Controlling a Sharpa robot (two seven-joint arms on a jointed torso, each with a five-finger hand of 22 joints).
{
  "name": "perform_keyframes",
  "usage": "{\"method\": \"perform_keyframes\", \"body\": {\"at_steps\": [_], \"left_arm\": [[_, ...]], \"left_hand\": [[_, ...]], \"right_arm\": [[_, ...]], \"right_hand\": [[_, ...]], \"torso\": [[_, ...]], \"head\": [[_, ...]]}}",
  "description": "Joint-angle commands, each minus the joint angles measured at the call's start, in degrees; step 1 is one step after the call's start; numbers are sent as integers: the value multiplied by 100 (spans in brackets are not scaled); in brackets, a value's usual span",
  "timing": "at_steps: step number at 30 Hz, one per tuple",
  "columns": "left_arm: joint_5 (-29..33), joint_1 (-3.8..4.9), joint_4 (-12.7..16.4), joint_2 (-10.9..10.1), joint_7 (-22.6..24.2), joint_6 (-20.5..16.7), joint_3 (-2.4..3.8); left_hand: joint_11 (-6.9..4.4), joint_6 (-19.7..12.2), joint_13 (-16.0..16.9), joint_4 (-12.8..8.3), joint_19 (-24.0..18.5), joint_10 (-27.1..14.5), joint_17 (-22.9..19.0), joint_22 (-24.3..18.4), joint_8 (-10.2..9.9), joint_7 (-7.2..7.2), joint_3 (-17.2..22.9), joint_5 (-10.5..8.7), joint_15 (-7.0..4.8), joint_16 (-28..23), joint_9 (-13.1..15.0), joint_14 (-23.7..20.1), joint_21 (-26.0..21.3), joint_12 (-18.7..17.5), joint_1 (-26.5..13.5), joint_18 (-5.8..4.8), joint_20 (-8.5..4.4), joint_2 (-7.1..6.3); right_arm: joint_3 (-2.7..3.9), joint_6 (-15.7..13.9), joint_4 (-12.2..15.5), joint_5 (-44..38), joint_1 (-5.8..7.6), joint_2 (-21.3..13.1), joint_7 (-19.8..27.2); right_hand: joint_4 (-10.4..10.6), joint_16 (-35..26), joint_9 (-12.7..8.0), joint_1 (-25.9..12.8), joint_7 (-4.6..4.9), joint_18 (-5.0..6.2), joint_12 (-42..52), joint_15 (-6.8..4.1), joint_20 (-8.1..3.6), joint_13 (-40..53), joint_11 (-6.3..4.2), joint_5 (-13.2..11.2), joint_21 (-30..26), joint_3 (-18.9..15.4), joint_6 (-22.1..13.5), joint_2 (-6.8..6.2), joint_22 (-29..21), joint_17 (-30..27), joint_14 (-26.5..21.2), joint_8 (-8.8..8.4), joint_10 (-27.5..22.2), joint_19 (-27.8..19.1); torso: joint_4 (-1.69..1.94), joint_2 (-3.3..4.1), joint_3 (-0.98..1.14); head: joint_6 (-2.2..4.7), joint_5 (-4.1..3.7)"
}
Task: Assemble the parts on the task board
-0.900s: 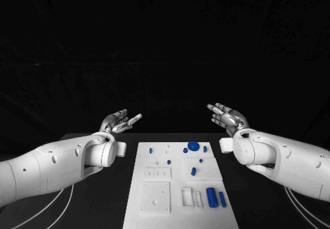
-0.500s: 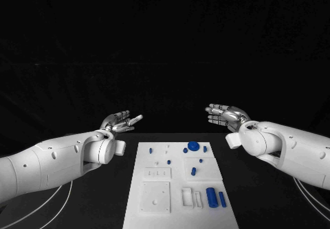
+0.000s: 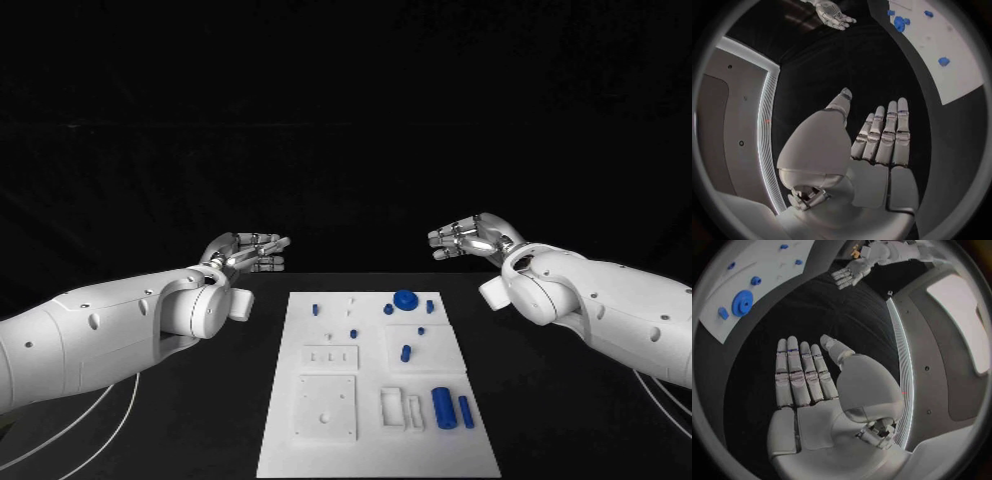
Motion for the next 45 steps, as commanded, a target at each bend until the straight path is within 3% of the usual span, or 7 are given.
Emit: {"method": "perform_keyframes", "body": {"at_steps": [1,5,9,13,20,34,45], "left_arm": [[-155,66,163,-102,127,713,15],[-327,152,405,-255,143,1100,22],[-428,208,618,-354,135,1274,32],[-431,265,830,-440,91,1313,38],[-344,386,1242,-653,-16,1335,40],[-459,450,1407,-697,-46,1433,118],[-521,476,1429,-709,-104,1429,141]], "left_hand": [[-85,917,11,-300,214,521,9,18,49,-56,-104,-207,-116,-22,54,349,133,17,39,-120,-151,208],[-209,1215,15,-586,512,848,52,100,50,-130,-115,-249,-319,47,56,889,371,24,265,-189,-376,333],[-224,1205,14,-746,603,852,70,187,48,-129,-189,-245,-402,50,55,1131,582,22,259,-249,-498,370],[-220,1174,16,-872,547,826,61,311,51,-121,-293,-245,-418,90,56,1174,825,25,218,-268,-535,391],[-185,1117,17,-881,410,762,44,300,51,-96,-433,-278,-350,16,58,1018,828,24,141,-276,-474,314],[-185,1107,17,-892,403,759,56,275,51,-94,-513,-277,-351,20,58,1034,858,25,131,-253,-460,355],[-177,1069,17,-893,402,733,57,260,46,-82,-532,-278,-348,21,55,1031,864,25,128,-252,-457,350]], "right_arm": [[7,177,40,-2002,3,18,108],[35,346,148,-3114,37,48,-275],[57,429,246,-4130,91,95,-793],[65,466,331,-4902,112,144,-1142],[70,562,505,-5871,129,217,-1442],[70,582,667,-6994,118,411,-1855],[64,664,670,-7209,76,481,-1847]], "right_hand": [[-54,23,53,60,-105,-36,-50,-151,-186,-8,-139,-102,118,113,288,-48,16,51,366,46,402,339],[-88,108,52,6,-123,-118,-54,-371,-499,-10,-215,115,369,-11,360,-201,87,199,979,-76,573,891],[-86,375,3,-27,-128,-63,-58,-602,-769,-12,-273,244,733,-159,309,-336,235,457,1750,-91,611,1593],[-131,2089,-26,7,-166,41,-53,-770,-1010,-11,-329,213,1337,-170,334,-438,554,1488,1863,-86,566,2431],[-29,3822,-17,-146,-171,15,-58,-754,-1037,-14,-311,-89,2129,396,287,-683,1280,2836,1624,-89,474,2539],[-127,4354,-14,-72,-220,57,-58,-707,-984,-11,-299,-444,2448,739,321,-1003,1984,2859,1526,-89,443,2408],[-157,4436,-12,-49,-225,45,-56,-704,-986,-10,-296,-444,2303,798,323,-1015,2270,2788,1517,-91,435,2450]], "torso": [[14,121,-16],[42,236,-30],[118,342,-23],[170,437,-20],[176,620,-23],[263,802,-42],[291,865,-41]], "head": [[61,-48],[102,-84],[134,-147],[167,-192],[199,-219],[154,-286],[203,-299]]}}
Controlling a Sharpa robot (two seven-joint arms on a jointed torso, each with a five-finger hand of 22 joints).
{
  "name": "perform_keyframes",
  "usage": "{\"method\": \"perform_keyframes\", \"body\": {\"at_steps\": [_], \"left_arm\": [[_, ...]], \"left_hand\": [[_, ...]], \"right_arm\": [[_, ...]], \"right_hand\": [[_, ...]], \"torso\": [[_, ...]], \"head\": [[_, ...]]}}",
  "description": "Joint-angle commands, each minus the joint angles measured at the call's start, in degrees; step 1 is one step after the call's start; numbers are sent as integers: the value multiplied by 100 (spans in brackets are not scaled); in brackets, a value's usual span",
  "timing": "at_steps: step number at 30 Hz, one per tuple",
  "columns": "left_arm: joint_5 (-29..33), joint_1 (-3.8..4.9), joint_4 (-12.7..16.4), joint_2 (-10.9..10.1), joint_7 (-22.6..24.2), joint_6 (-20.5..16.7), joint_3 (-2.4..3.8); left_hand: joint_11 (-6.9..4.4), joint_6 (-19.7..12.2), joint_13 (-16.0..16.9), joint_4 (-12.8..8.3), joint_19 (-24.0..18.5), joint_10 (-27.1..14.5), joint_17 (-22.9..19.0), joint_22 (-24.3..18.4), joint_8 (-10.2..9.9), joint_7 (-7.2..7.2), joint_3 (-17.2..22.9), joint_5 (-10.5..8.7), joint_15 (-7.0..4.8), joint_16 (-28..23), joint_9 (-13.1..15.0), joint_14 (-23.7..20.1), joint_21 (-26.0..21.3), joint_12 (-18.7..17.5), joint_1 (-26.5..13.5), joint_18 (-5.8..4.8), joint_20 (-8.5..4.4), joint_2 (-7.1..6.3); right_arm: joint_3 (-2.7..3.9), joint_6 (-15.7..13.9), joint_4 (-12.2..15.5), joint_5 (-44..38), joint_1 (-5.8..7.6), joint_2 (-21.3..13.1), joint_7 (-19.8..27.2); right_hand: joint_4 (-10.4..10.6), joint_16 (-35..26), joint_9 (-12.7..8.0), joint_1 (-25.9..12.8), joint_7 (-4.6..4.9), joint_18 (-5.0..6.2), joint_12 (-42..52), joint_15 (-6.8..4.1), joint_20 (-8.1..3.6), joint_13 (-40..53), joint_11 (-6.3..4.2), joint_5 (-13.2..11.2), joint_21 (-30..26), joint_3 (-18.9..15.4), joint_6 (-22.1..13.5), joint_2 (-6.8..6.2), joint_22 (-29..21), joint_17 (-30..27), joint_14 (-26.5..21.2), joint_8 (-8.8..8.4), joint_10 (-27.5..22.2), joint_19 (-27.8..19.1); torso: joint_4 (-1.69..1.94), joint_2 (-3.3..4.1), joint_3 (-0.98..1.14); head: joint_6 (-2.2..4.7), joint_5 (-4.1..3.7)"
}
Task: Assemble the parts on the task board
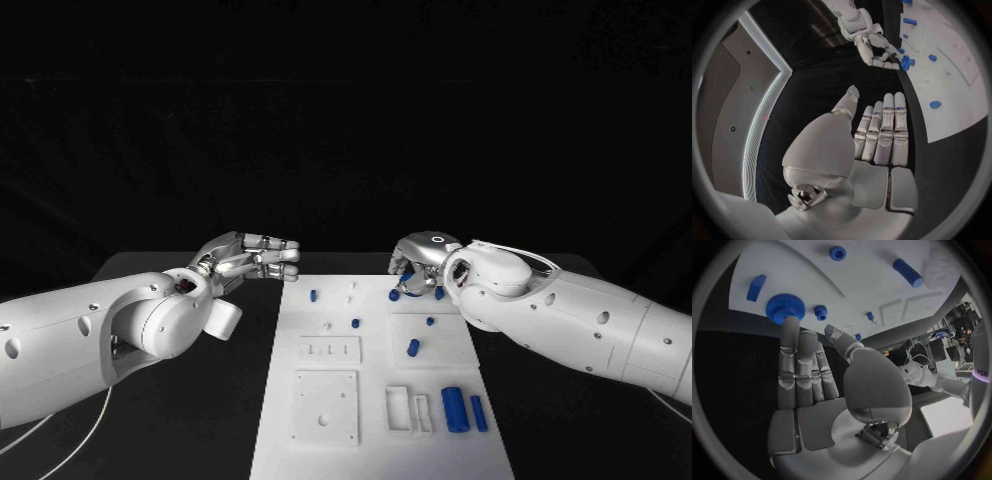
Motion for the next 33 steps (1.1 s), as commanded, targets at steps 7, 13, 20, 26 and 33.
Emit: {"method": "perform_keyframes", "body": {"at_steps": [7,13,20,26,33], "left_arm": [[-76,47,19,-30,-53,82,11],[-81,62,28,-43,-73,81,11],[-107,101,57,-67,-87,73,12],[-114,129,65,-82,-61,35,12],[-116,140,60,-92,-37,-4,12]], "left_hand": [[5,-57,5,-3,-37,-46,6,-15,-5,1,-30,-25,8,-18,-3,-10,23,3,-23,-31,12,9],[5,-64,5,-2,-35,-48,6,-20,-5,3,-33,-25,9,-19,-3,-10,25,3,-21,-31,12,11],[8,-79,5,-2,-30,-57,6,-36,-4,7,-41,-26,8,-19,-2,-5,30,3,-8,-29,12,6],[6,-79,5,-4,-26,-51,7,-41,-3,6,-38,-26,5,-17,-2,1,34,4,1,-27,10,9],[1,-64,5,-2,-16,-38,9,-44,0,1,-36,-24,-2,-9,0,16,46,5,5,-25,5,20]], "right_arm": [[-7,289,-34,-356,-57,44,-53],[-9,365,-51,-368,-100,77,-32],[-9,417,-77,-401,-155,110,-41],[-10,429,-79,-423,-179,134,-67],[-11,392,-68,-496,-186,133,-111]], "right_hand": [[-85,83,5,51,-34,62,-31,31,6,-6,10,-81,-73,5,-42,-45,197,-12,-32,-16,-60,31],[-99,103,6,45,-37,54,-32,31,9,-7,9,-104,-121,-7,-33,-27,282,-22,-40,-17,-57,40],[-147,130,8,36,-30,29,-32,11,-16,-5,-12,-181,-90,143,-4,-6,582,-41,-43,-16,44,74],[-135,136,10,45,-25,24,-31,7,-18,-5,-19,-230,-100,212,21,21,734,-48,-48,-15,59,62],[-95,147,28,58,-37,-11,-29,-43,-60,7,-100,-415,-6,432,197,99,962,-41,-51,-8,357,57]], "torso": [[19,74,7],[27,116,8],[21,160,-2],[24,187,2],[27,206,4]], "head": [[29,21],[29,21],[30,49],[42,46],[-7,99]]}}
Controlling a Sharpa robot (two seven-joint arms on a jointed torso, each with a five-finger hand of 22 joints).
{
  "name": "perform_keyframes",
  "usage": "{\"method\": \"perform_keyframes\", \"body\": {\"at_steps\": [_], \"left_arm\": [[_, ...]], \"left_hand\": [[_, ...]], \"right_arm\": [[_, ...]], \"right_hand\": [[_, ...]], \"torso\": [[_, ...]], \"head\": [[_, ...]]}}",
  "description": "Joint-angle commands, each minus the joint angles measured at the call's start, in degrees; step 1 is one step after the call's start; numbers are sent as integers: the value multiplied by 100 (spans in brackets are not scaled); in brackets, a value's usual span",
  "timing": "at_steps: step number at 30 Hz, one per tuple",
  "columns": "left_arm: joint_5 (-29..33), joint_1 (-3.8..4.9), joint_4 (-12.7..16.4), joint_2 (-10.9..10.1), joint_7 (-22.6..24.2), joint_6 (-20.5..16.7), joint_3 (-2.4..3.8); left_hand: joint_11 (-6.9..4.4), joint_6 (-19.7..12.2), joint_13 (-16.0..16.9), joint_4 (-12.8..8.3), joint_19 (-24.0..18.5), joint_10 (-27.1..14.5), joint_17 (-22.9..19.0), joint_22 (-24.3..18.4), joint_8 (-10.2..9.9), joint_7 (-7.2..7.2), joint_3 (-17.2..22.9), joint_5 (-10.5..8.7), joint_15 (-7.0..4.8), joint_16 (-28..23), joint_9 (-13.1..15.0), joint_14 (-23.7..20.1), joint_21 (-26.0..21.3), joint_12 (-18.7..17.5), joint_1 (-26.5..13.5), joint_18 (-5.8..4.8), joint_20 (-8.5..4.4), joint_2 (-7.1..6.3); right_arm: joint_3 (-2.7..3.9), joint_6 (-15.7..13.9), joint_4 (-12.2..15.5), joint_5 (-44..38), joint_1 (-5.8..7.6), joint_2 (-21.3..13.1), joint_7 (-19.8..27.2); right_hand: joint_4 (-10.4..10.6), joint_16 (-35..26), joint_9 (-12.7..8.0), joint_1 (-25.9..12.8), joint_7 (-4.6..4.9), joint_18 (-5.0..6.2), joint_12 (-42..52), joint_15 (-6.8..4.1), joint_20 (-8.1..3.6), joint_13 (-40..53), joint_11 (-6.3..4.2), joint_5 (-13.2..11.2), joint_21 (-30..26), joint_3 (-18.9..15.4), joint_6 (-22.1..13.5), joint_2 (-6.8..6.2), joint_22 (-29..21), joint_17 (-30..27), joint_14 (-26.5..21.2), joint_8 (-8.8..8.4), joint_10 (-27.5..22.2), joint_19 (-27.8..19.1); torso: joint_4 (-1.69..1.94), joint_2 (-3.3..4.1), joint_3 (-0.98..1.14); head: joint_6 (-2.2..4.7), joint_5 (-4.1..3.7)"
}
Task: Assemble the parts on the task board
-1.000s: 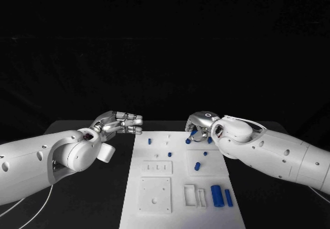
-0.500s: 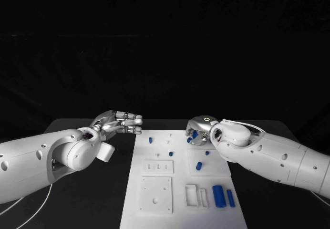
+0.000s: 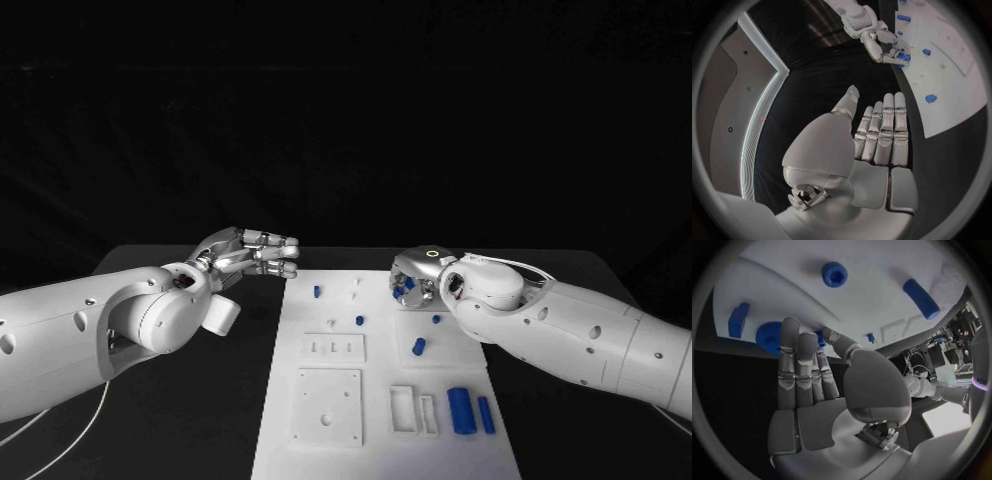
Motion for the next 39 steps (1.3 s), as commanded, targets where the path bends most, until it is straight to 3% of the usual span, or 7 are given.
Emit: {"method": "perform_keyframes", "body": {"at_steps": [1,11,22,26,31,35,39], "left_arm": [[-30,22,12,-3,57,-4,7],[-30,24,-5,2,52,-5,6],[-30,25,-91,13,47,-29,6],[-30,26,-106,16,44,-35,6],[-30,27,-101,28,43,-35,6],[-31,30,-91,36,37,-37,7],[-38,35,-64,34,38,-36,9]], "left_hand": [[-12,-19,6,3,-17,-10,8,-9,0,-4,-31,-15,-2,-9,1,16,23,5,4,-25,4,20],[-14,-14,6,3,-13,-4,8,-10,-1,-4,-30,-15,-5,-5,0,23,30,4,6,-25,1,25],[-15,-13,6,-24,-17,-1,5,-18,-3,-5,-30,-15,-8,-4,-1,25,56,4,32,-28,-5,25],[-15,-13,6,-24,-17,-1,5,-18,-3,-5,-30,-15,-8,-4,-1,25,56,4,32,-28,-5,25],[-15,-13,6,-34,-21,-1,5,-20,-2,-5,-26,-15,-8,-4,0,26,68,4,38,-28,-7,34],[-15,-13,6,-34,-21,-1,5,-20,-2,-5,-26,-15,-8,-4,0,26,68,4,38,-28,-7,34],[-14,-14,6,-46,-28,-3,5,-22,-3,-3,-24,-13,-8,-4,-1,24,79,3,43,-28,-7,38]], "right_arm": [[-12,81,8,-160,-22,5,-63],[-12,-256,103,-206,-23,3,-136],[5,-752,287,-227,-16,1,-416],[20,-1107,201,-238,-12,135,-557],[28,-1575,63,-240,-7,347,-750],[29,-1686,-8,-228,-3,479,-779],[30,-1718,-75,-219,-2,611,-785]], "right_hand": [[23,33,13,-3,-9,-14,-27,-48,-51,12,-43,-66,41,64,99,94,82,2,-13,-10,170,-15],[102,93,75,100,-91,-49,-6,-156,-150,44,-180,-296,152,288,451,252,354,53,-17,22,560,-50],[78,70,246,142,-152,-129,-17,-226,-238,50,-269,-336,142,178,672,244,664,29,-2,-11,800,-85],[115,69,257,136,-159,-134,-19,-232,-243,44,-278,-354,89,141,679,230,781,19,-4,-12,800,-74],[137,64,245,167,-158,-128,-18,-236,-249,42,-272,-362,42,240,688,182,891,10,-1,-11,809,-52],[162,67,240,168,-160,-125,-18,-237,-250,42,-273,-361,12,278,694,157,968,8,-2,-11,813,-45],[189,71,236,175,-159,-126,-19,-236,-249,41,-274,-361,-97,293,698,147,1132,-3,-1,-11,812,-19]], "torso": [[2,21,1],[7,43,-5],[6,68,-14],[8,80,-11],[36,95,-26],[49,111,-29],[73,137,-49]], "head": [[-28,42],[-3,48],[74,54],[98,41],[125,23],[119,11],[139,13]]}}
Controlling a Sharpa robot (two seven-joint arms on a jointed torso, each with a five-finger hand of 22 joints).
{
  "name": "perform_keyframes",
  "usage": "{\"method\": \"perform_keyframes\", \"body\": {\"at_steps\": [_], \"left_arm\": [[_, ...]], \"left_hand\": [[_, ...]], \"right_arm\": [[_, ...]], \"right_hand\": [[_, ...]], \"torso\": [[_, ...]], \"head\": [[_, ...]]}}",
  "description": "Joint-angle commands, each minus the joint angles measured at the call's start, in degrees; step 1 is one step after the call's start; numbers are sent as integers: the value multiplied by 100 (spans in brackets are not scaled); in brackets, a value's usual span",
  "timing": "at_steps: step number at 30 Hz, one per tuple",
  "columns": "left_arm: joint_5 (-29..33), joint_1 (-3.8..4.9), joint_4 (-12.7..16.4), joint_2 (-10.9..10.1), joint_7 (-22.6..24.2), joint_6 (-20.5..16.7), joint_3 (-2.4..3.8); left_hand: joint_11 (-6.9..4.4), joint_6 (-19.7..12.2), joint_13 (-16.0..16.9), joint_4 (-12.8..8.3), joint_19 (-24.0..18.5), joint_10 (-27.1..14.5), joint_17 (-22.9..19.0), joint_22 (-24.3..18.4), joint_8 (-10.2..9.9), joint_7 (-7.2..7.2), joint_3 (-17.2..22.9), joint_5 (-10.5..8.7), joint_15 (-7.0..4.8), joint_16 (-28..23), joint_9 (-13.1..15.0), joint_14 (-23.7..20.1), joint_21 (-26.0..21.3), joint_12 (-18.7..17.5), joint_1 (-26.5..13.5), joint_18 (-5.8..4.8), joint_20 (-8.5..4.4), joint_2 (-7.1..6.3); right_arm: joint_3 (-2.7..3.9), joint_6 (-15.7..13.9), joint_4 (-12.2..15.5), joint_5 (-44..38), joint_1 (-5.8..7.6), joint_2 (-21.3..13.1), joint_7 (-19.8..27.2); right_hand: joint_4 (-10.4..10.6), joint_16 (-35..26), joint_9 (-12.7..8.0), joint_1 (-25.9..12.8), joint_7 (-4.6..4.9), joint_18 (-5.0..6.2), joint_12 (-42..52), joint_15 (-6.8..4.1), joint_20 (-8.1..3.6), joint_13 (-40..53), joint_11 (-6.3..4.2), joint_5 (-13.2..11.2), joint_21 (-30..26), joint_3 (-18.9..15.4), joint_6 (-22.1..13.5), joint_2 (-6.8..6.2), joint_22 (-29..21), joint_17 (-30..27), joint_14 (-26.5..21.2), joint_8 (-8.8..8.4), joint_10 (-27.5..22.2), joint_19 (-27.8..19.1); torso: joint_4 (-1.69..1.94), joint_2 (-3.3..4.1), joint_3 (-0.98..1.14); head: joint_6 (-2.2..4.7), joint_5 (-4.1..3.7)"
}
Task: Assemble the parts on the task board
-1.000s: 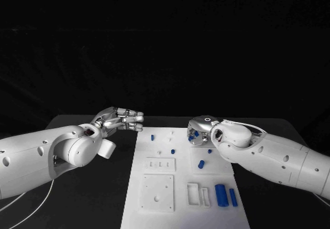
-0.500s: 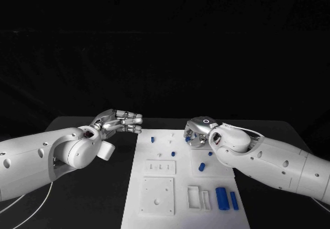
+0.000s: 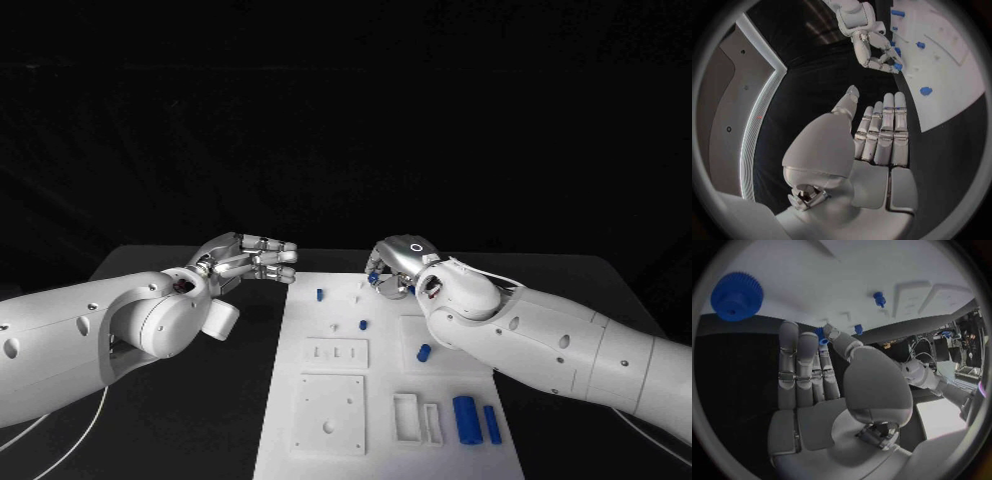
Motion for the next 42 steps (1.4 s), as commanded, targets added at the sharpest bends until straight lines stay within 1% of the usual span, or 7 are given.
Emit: {"method": "perform_keyframes", "body": {"at_steps": [1,11,16,22,30,39,42], "left_arm": [[-24,25,38,10,39,-12,11],[-41,62,72,-3,36,-20,26],[-49,70,86,-6,31,-13,29],[-54,82,95,-24,28,-17,36],[-56,95,104,-59,28,-24,39],[-63,103,48,-45,37,-33,40],[-63,103,28,-33,39,-31,40]], "left_hand": [[-14,-14,6,-33,-29,-3,5,-8,-3,-4,-6,-13,-9,-3,0,25,24,3,38,-27,-8,34],[-15,-13,6,-35,-30,-2,5,-8,-2,-5,-3,-13,-10,-2,0,27,26,3,40,-27,-8,38],[-14,-15,6,-46,-44,-3,5,-9,-3,-3,-6,-12,-8,0,0,24,51,3,17,-27,-6,42],[-14,-15,6,-46,-44,-3,5,-9,-3,-3,-6,-12,-8,0,0,24,51,3,17,-27,-6,42],[-12,-23,7,-45,-48,-8,6,-11,-2,-1,-5,-11,-8,3,0,24,63,4,4,-26,-5,42],[-11,-30,7,-36,-54,-14,6,-19,-3,0,-1,-11,-6,7,0,21,76,4,-17,-25,-4,46],[-11,-30,7,-36,-54,-14,6,-19,-3,0,-1,-11,-6,7,0,21,76,4,-17,-25,-4,46]], "right_arm": [[2,-275,-45,-71,2,84,-138],[1,-229,-156,-58,1,235,-129],[1,-202,-188,-36,0,248,-109],[0,-123,-181,-3,0,221,-96],[-1,-35,-31,-8,-3,130,-96],[-1,5,52,-10,-4,89,-112],[-1,24,66,-10,-4,88,-111]], "right_hand": [[-5,9,18,6,11,51,16,-43,-21,4,-145,-6,-40,19,38,-20,43,-8,-15,24,184,22],[2,3,15,-11,11,52,16,-48,-25,3,-146,-4,-200,-4,32,-8,237,-32,-15,23,173,75],[13,-1,15,-19,9,44,16,-50,-27,2,-148,-4,-291,-39,31,9,315,-42,-14,24,165,109],[12,0,16,-27,10,44,17,-51,-29,3,-149,-4,-346,-37,32,13,365,-43,-18,23,168,129],[3,5,24,-32,5,43,15,-59,-34,3,-154,-6,-424,-61,41,25,454,-41,-19,24,174,150],[8,2,28,-44,4,38,16,-59,-34,2,-156,-3,-467,-68,49,31,498,-43,-21,25,179,165],[2,-15,34,-53,3,35,14,-62,-36,2,-157,-1,-557,-55,54,28,559,-53,-19,22,183,177]], "torso": [[32,36,-27],[81,93,-62],[90,104,-62],[75,110,-60],[69,126,-51],[60,145,-66],[75,144,-64]], "head": [[21,2],[55,-7],[48,5],[33,16],[16,40],[-5,22],[-17,12]]}}
